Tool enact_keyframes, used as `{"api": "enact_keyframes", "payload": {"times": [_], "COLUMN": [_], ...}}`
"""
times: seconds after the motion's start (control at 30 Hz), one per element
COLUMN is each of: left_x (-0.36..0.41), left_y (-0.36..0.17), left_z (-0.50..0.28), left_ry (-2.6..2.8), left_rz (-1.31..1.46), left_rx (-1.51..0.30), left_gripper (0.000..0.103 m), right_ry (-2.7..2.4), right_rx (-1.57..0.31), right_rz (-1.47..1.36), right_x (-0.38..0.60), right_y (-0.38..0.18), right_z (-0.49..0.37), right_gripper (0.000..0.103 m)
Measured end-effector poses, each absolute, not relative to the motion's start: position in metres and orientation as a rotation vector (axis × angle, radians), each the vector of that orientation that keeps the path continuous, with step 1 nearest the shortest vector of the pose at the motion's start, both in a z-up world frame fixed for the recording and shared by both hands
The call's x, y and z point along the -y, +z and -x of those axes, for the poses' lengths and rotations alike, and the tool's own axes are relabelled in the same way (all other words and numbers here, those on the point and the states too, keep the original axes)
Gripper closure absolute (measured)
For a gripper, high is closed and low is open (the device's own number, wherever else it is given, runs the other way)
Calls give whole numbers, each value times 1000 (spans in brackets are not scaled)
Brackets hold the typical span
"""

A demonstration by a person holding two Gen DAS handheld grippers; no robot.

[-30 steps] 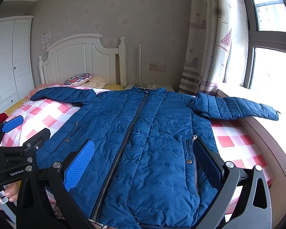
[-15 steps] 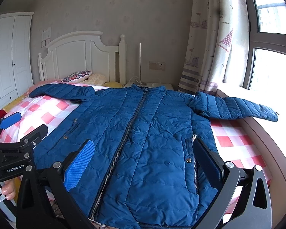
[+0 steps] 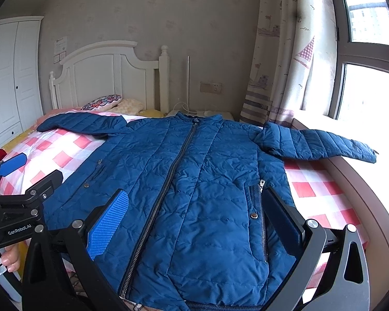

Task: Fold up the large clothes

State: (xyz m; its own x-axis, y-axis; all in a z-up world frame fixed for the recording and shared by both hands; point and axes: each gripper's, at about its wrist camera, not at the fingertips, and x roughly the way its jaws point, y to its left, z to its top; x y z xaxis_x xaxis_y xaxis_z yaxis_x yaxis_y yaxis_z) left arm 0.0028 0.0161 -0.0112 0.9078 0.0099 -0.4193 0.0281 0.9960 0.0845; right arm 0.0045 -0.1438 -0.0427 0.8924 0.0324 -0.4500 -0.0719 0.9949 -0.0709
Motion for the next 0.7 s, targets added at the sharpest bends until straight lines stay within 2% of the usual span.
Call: {"api": "enact_keyframes", "payload": {"times": [0.3,0.7], "left_x": [-18,-13], "left_y": [-20,-43], "left_z": [-23,-130], "left_ry": [-17,-16], "left_rz": [-87,-149], "left_rx": [-500,-669], "left_gripper": [2,2], "right_ry": [47,-39], "right_rx": [-510,-609], "right_rz": [86,99], "right_x": [148,174], "right_y": [-55,-80], "right_z": [-18,-79], "right_gripper": [4,4]}}
